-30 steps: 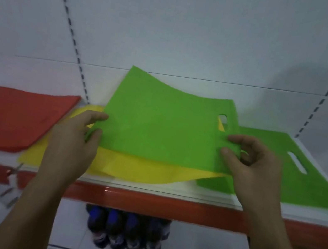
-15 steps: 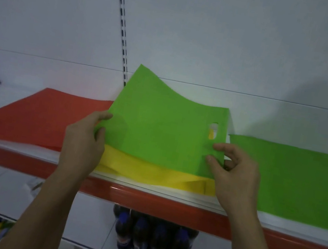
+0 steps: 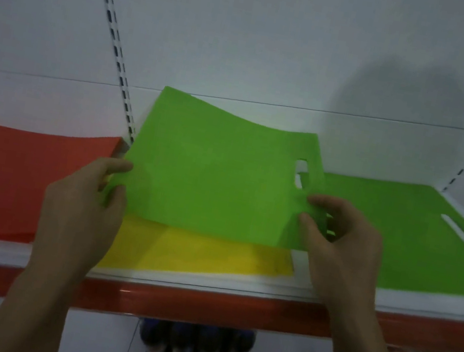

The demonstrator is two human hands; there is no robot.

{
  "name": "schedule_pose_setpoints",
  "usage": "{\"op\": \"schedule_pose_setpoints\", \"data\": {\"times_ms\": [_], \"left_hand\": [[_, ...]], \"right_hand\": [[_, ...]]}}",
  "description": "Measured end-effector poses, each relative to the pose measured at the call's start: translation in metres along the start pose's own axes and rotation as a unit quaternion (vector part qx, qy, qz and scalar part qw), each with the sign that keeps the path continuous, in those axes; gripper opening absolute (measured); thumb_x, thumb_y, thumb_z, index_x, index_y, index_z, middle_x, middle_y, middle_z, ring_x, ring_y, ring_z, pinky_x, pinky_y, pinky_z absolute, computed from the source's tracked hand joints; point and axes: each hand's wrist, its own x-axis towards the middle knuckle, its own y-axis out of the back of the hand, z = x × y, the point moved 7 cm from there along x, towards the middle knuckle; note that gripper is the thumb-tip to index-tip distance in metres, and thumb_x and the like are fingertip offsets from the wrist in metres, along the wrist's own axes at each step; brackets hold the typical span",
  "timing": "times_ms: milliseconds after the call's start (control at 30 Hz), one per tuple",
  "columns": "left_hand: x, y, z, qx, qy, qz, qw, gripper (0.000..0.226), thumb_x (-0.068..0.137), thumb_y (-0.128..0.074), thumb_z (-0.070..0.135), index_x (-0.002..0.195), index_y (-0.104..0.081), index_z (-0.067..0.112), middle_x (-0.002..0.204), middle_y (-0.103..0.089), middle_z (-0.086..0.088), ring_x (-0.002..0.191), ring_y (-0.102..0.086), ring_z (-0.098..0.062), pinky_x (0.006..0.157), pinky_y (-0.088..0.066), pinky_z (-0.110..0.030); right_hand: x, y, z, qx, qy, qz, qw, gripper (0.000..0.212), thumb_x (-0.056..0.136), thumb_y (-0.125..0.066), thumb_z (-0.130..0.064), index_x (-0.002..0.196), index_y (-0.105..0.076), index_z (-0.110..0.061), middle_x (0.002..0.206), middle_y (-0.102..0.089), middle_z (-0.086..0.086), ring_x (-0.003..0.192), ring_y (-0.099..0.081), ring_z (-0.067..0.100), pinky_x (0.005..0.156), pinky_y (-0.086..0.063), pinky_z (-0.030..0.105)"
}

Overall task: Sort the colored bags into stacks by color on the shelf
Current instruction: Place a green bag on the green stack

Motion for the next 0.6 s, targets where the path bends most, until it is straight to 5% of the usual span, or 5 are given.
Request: {"op": "schedule_pose_setpoints", "data": {"times_ms": [133,267,367,467,600], "left_hand": [[-0.004,-0.024,0.045,-0.054,-0.002,-0.036,0.998,0.032,0.083,-0.072,0.008,0.11,-0.069,0.026,0.078,-0.063,0.001,0.061,-0.053,-0.006,0.067,-0.041,-0.032],[-0.019,-0.061,0.104,-0.083,-0.028,-0.084,0.993,0.028,0.083,-0.073,0.018,0.107,-0.069,0.031,0.07,-0.062,0.009,0.059,-0.057,-0.01,0.067,-0.042,-0.033],[-0.035,-0.088,0.15,-0.088,-0.061,-0.109,0.988,0.027,0.083,-0.073,0.021,0.108,-0.069,0.031,0.073,-0.06,0.012,0.051,-0.051,-0.008,0.065,-0.043,-0.032],[-0.053,-0.115,0.195,-0.054,-0.127,-0.133,0.981,0.028,0.084,-0.072,0.021,0.111,-0.07,0.022,0.082,-0.061,0.009,0.071,-0.061,-0.02,0.069,-0.045,-0.033],[-0.073,-0.145,0.219,0.0,-0.177,-0.178,0.968,0.037,0.082,-0.059,0.038,0.112,-0.069,0.02,0.102,-0.071,0.003,0.093,-0.063,-0.025,0.078,-0.053,-0.04]], "right_hand": [[0.016,0.054,0.017,-0.032,-0.003,0.052,0.998,0.027,0.081,-0.077,-0.017,0.101,-0.073,-0.035,0.08,-0.071,-0.007,0.068,-0.066,0.022,0.063,-0.058,0.044],[0.037,0.122,0.044,-0.072,-0.028,0.098,0.992,0.03,0.082,-0.076,-0.017,0.104,-0.072,-0.036,0.082,-0.072,-0.003,0.073,-0.069,0.025,0.067,-0.06,0.047],[0.053,0.17,0.061,-0.127,-0.041,0.121,0.984,0.028,0.082,-0.073,-0.016,0.104,-0.074,-0.033,0.082,-0.071,-0.001,0.069,-0.065,0.021,0.065,-0.055,0.037],[0.071,0.206,0.077,-0.21,-0.06,0.101,0.971,0.027,0.085,-0.07,-0.012,0.109,-0.075,-0.024,0.086,-0.07,0.007,0.067,-0.059,0.025,0.069,-0.045,0.031],[0.081,0.231,0.095,-0.269,-0.074,0.08,0.957,0.028,0.087,-0.067,-0.013,0.113,-0.074,-0.022,0.1,-0.071,0.015,0.078,-0.059,0.031,0.081,-0.049,0.038]]}}
